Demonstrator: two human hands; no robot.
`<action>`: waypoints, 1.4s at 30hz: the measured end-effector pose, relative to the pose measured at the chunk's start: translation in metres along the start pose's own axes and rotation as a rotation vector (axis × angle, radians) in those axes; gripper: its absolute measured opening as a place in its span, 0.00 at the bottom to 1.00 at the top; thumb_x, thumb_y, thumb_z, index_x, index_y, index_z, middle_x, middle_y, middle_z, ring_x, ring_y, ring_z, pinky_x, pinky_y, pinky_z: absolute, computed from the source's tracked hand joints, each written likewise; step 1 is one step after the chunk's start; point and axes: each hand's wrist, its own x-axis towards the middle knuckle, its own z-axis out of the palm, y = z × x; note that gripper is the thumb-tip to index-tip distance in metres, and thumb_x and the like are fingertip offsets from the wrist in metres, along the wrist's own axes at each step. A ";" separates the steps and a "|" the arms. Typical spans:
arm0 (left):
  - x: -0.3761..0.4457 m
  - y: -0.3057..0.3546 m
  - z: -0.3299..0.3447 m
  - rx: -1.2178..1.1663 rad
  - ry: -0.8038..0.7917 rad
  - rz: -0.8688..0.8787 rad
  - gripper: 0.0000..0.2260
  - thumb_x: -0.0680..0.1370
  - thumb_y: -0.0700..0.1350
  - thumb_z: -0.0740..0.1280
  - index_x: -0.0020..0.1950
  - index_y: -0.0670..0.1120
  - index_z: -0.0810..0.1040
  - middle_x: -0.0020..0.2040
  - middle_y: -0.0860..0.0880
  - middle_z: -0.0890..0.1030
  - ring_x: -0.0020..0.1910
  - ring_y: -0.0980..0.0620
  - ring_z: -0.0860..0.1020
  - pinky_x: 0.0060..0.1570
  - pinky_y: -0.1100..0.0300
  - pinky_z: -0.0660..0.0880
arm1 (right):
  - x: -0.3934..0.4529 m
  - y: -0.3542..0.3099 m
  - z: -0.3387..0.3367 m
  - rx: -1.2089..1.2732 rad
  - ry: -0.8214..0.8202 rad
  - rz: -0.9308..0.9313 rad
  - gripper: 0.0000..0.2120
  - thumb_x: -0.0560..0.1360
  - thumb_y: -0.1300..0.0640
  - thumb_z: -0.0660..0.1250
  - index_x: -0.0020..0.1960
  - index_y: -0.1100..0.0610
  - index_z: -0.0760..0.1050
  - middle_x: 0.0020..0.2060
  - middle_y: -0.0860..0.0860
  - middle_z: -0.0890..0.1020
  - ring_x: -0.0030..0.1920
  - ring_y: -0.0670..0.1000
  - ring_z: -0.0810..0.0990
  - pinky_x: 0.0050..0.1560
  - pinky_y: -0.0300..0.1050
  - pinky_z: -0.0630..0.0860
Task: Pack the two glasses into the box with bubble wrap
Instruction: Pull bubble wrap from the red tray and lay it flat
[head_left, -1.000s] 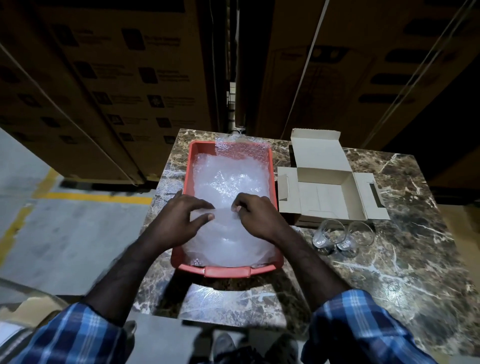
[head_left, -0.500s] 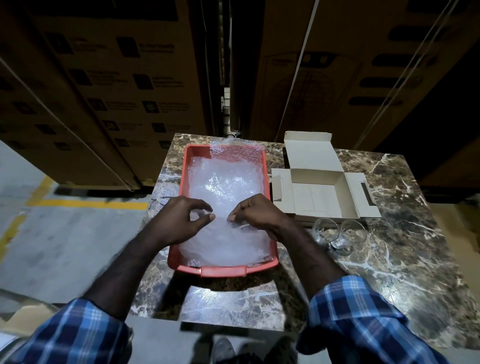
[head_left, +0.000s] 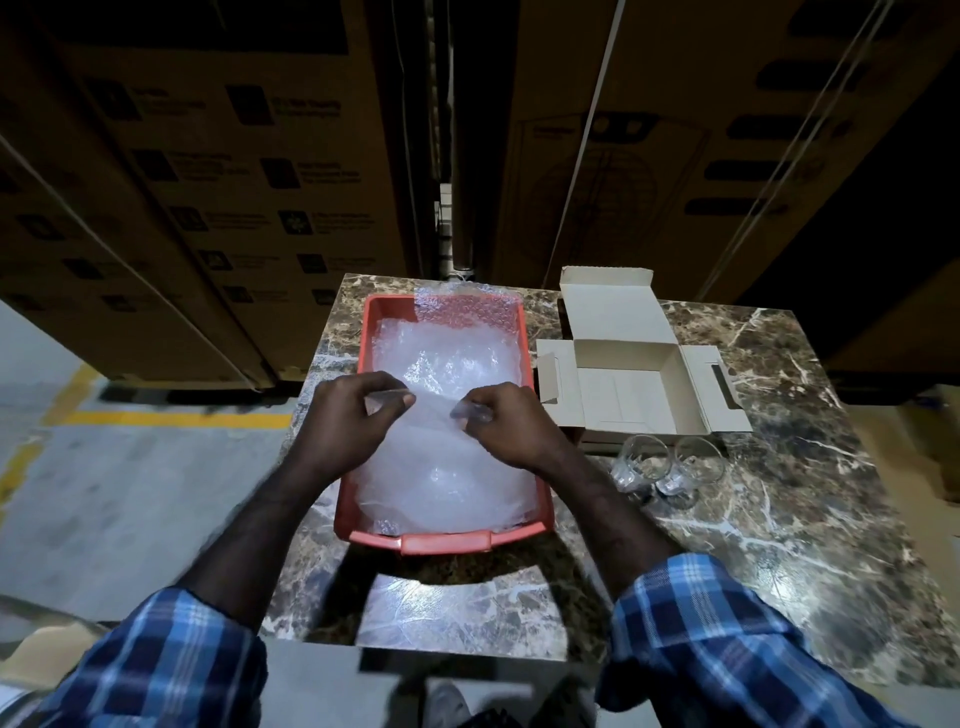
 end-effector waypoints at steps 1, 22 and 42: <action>0.003 0.002 -0.004 -0.022 0.017 0.003 0.03 0.77 0.45 0.73 0.48 0.47 0.86 0.45 0.55 0.85 0.46 0.61 0.81 0.47 0.69 0.74 | 0.001 -0.002 -0.005 0.007 0.038 -0.008 0.08 0.77 0.62 0.68 0.53 0.57 0.84 0.48 0.52 0.86 0.46 0.49 0.81 0.41 0.36 0.71; 0.080 0.104 -0.021 -0.393 0.079 0.193 0.05 0.80 0.43 0.70 0.45 0.51 0.82 0.37 0.54 0.84 0.36 0.54 0.82 0.42 0.56 0.82 | -0.013 -0.016 -0.143 0.421 0.218 -0.125 0.15 0.83 0.49 0.61 0.58 0.58 0.81 0.47 0.52 0.87 0.46 0.53 0.86 0.47 0.49 0.80; -0.055 0.018 0.020 -0.234 -0.001 -0.235 0.07 0.72 0.36 0.76 0.45 0.47 0.85 0.42 0.53 0.87 0.41 0.59 0.84 0.44 0.67 0.78 | -0.023 0.006 -0.044 0.005 -0.294 -0.109 0.23 0.74 0.37 0.70 0.59 0.53 0.82 0.55 0.48 0.84 0.53 0.46 0.81 0.55 0.45 0.78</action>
